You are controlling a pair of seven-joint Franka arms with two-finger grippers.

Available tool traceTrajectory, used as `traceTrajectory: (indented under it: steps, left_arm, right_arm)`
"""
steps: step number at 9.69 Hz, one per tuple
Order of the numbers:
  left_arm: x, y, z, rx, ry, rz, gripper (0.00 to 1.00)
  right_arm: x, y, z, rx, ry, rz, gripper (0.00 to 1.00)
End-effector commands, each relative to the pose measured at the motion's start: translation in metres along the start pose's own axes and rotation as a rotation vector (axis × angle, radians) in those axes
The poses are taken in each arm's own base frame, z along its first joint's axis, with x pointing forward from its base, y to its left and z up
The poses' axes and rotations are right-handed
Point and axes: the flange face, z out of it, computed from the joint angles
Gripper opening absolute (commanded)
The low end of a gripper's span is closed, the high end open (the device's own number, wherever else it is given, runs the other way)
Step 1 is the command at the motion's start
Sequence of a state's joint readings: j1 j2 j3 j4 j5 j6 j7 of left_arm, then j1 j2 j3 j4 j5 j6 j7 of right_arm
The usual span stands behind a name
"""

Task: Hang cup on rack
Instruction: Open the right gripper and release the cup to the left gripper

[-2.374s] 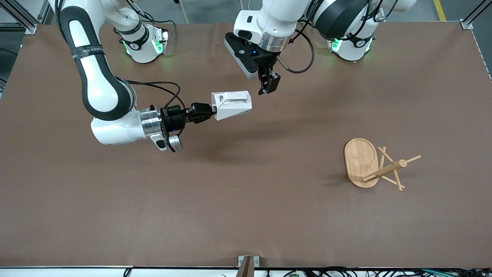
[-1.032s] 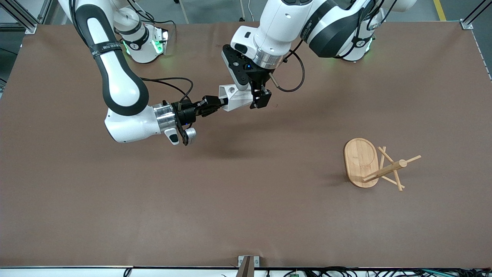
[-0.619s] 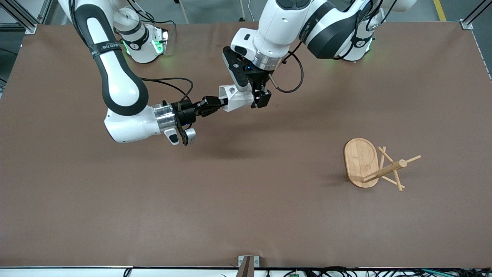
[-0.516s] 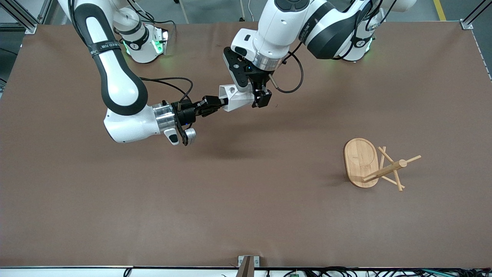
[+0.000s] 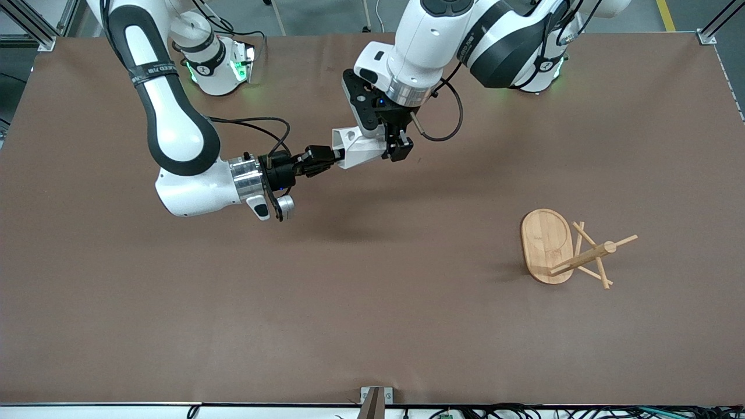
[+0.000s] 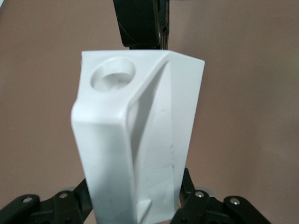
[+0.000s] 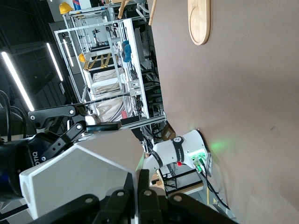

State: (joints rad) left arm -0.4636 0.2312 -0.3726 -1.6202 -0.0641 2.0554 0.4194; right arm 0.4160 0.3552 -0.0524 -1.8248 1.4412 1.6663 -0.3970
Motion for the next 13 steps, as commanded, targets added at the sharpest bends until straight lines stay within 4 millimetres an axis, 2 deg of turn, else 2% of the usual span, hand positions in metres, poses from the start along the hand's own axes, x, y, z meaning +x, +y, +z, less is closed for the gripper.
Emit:
traceTrajectory:
  steps: [1,2,4,5,7,8,10,12,13]
  left_arm:
    - [-0.013,-0.01,0.015,-0.015,-0.032,-0.028,0.04]
    - [-0.014,-0.014,0.015,-0.015,-0.033,-0.059,0.03]
    - [-0.016,-0.017,0.015,-0.009,-0.037,-0.167,0.02]
    - [-0.021,-0.026,0.015,-0.001,-0.039,-0.218,0.02]
    - [-0.034,-0.039,0.004,0.015,-0.056,-0.359,0.02]
    - [-0.043,-0.05,-0.004,0.022,-0.071,-0.434,0.02]
    - [-0.077,-0.089,-0.02,0.033,-0.107,-0.527,0.01]
    - [-0.127,-0.125,-0.021,0.047,-0.137,-0.628,0.01]
    - [-0.146,-0.136,-0.017,0.051,-0.149,-0.663,0.01]
  right_arm:
    - [0.001,-0.02,-0.002,0.041,0.011,0.012,0.12]
    - [0.001,-0.02,-0.003,0.035,0.008,0.039,0.99]
    - [-0.001,-0.024,-0.011,0.008,0.013,0.038,1.0]
    - [-0.003,-0.024,-0.018,-0.034,0.012,0.028,1.0]
    - [-0.008,-0.027,-0.045,-0.132,0.024,0.0,1.0]
    - [-0.013,-0.031,-0.065,-0.203,0.032,-0.022,1.0]
    - [-0.032,-0.044,-0.116,-0.375,0.064,-0.062,1.0]
    - [-0.056,-0.056,-0.178,-0.603,0.105,-0.083,1.0]
    - [-0.07,-0.065,-0.202,-0.718,0.113,-0.1,1.0]
